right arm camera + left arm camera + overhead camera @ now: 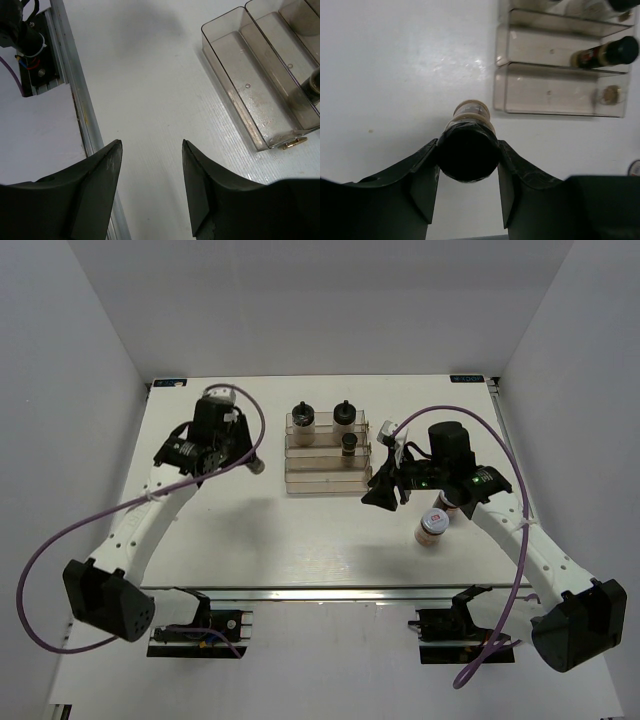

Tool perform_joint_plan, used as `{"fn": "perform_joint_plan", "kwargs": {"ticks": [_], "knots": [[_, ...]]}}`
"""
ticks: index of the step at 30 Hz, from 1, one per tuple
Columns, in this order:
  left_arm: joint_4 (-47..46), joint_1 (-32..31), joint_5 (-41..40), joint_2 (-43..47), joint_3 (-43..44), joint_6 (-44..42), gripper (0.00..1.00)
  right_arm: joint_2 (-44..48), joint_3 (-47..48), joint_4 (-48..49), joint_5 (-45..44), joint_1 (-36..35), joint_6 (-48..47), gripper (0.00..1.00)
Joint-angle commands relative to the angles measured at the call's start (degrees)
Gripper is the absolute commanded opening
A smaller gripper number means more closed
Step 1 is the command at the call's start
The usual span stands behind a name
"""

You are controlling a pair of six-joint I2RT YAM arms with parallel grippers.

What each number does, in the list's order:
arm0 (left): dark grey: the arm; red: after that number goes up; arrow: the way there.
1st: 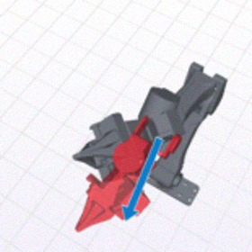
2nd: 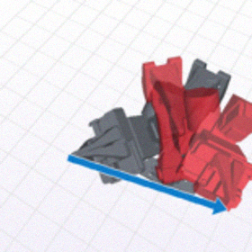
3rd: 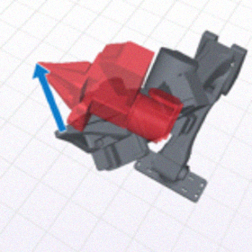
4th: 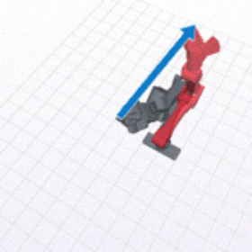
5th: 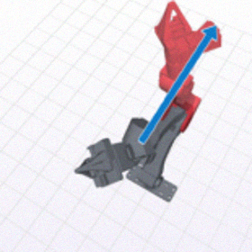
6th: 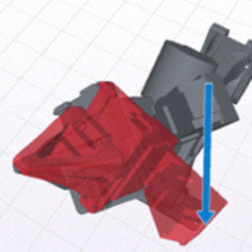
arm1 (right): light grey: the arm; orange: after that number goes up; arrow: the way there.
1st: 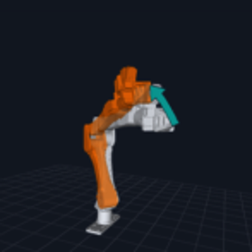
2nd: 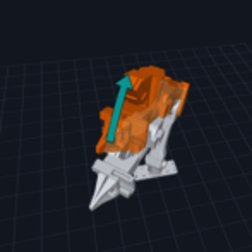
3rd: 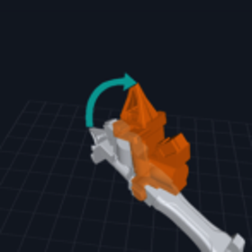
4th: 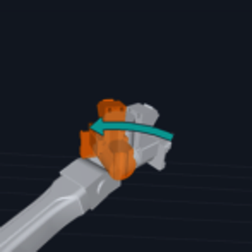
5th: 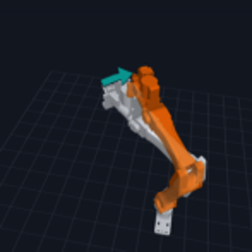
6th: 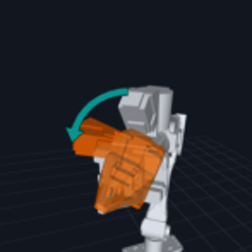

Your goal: Organize the condiment bottles

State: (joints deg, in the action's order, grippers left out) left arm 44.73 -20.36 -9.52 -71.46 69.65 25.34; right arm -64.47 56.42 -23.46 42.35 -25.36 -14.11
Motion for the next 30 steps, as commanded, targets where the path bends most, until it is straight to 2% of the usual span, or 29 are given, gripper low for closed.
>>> {"fn": "perform_joint_plan", "kwargs": {"ticks": [1,5,13,18,30], "knots": [[-4.6,-0.3,7.3,-5.9,8.5,-4.2,0.00,1.1,0.0,1.4,0.2,0.2,-0.7,0.57],[-6.1,-2.0,9.4,-16.9,17.8,-5.6,0.00,1.0,0.1,1.5,0.2,0.1,-0.7,0.57],[-0.9,-4.4,8.2,-35.6,38.9,-6.7,0.00,1.2,0.2,1.4,-0.1,0.4,-1.1,0.57],[-1.3,-5.5,6.4,-40.3,41.4,-7.1,0.00,1.2,0.2,1.4,-0.2,0.6,-1.3,0.57],[-3.8,-6.8,3.5,-44.8,39.1,-8.5,0.00,0.7,0.2,1.4,-0.5,0.8,-1.4,0.57]]}}
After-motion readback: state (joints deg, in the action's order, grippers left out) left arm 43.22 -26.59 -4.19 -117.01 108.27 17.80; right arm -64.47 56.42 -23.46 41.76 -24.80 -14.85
